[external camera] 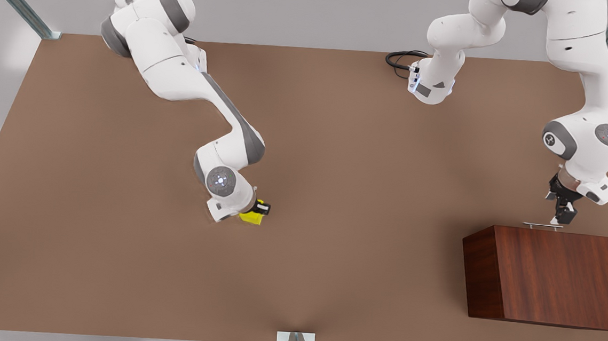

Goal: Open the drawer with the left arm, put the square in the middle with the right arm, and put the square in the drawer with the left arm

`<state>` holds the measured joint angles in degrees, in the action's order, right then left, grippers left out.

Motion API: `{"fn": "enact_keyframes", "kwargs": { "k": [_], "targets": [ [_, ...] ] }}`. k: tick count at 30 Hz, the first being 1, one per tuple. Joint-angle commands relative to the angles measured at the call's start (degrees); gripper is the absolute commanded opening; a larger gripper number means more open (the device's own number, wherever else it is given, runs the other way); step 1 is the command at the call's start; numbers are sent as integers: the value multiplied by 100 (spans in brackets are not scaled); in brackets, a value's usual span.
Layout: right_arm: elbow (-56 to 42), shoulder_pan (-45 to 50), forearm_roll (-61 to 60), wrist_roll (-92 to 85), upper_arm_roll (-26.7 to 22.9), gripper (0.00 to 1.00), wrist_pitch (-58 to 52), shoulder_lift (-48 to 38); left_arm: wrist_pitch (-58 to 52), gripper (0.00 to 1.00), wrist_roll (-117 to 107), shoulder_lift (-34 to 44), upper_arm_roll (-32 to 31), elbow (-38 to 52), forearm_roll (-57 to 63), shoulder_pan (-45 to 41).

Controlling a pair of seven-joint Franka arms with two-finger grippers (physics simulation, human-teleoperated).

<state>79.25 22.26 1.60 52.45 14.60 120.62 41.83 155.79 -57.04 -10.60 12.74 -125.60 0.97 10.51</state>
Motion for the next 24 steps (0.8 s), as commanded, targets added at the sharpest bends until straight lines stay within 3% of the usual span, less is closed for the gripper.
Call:
{"fn": "enact_keyframes", "kwargs": {
  "k": [1, 5, 6, 8, 12, 18, 24],
  "targets": [
    [-217, 172, 16, 448, -1, 55, -3, 132, 66, 100, -9, -21, 0, 0, 0, 21],
    [-2071, 1394, 78, 3340, -71, 55, -91, 1249, 514, 100, -44, -30, -8, -202, -53, 171],
    [-2510, 1719, 78, 4183, -317, 56, -398, 1442, 523, 100, -79, -30, -8, -228, -70, 180],
    [-2713, 1922, 69, 5239, -432, 58, -460, 1618, 620, 100, -97, -197, -8, -211, -368, 188],
    [-3144, 2116, 78, 4750, -406, 58, -496, 2180, 628, 100, -123, -215, -26, -211, -553, 188],
    [-3451, 2265, 43, 4282, 16, 58, -513, 2496, 637, 100, -114, -215, -79, -202, -598, 188],
    [-3566, 2300, 16, 4396, 25, 60, -443, 2620, 620, 100, -106, -224, -149, -202, -589, 136]
  ]
}}
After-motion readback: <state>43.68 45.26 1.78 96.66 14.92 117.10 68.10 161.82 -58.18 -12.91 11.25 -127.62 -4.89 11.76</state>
